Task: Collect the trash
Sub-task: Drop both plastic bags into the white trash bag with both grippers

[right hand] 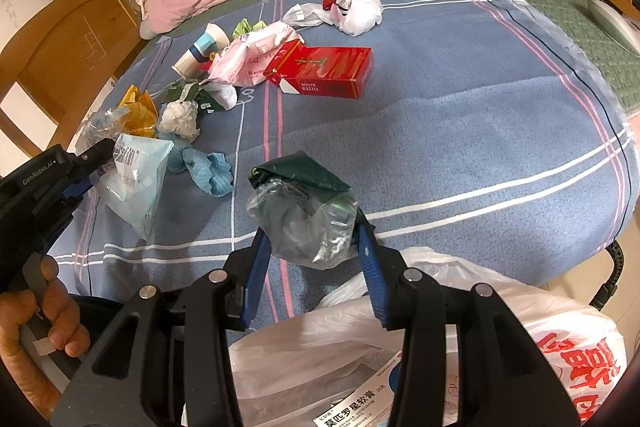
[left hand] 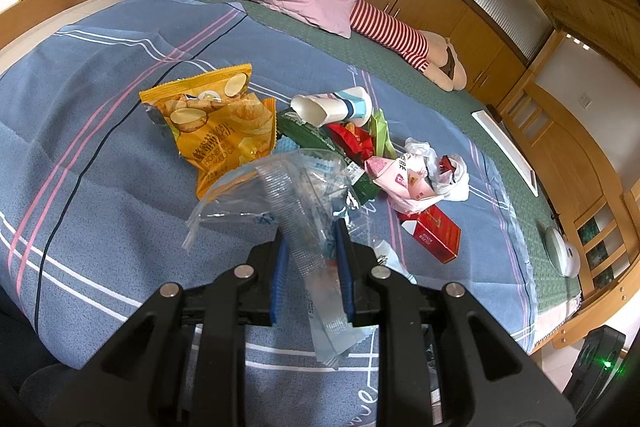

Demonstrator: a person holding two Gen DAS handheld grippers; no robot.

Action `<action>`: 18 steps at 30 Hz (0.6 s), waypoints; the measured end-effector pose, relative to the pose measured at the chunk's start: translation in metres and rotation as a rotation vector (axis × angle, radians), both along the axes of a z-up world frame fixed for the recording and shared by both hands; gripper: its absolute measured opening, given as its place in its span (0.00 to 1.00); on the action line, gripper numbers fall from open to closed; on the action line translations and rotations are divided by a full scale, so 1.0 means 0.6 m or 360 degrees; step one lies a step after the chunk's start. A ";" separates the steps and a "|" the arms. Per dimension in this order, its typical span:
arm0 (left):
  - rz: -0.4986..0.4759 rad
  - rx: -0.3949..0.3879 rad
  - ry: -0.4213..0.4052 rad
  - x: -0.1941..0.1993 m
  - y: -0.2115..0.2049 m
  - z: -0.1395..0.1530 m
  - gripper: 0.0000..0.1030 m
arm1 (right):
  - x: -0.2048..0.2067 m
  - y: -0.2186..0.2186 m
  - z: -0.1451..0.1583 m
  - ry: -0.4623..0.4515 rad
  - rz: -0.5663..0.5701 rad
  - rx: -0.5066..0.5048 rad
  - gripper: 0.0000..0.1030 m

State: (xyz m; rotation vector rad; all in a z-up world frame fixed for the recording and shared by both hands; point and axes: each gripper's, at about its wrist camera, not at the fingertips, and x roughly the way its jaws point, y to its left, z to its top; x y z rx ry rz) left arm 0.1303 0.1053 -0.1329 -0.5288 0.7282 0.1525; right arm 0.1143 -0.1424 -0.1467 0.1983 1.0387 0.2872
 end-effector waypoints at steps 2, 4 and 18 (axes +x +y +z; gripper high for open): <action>0.0002 -0.0001 -0.0002 -0.001 0.000 0.002 0.22 | 0.000 0.000 0.001 -0.0003 -0.0006 0.0002 0.43; 0.0003 -0.0003 -0.0004 -0.001 0.001 0.003 0.22 | 0.000 -0.001 0.003 -0.0007 -0.0010 0.0001 0.43; 0.0003 0.0000 -0.0044 -0.009 -0.001 0.012 0.22 | -0.054 -0.005 0.141 -0.0296 0.0231 0.0017 0.43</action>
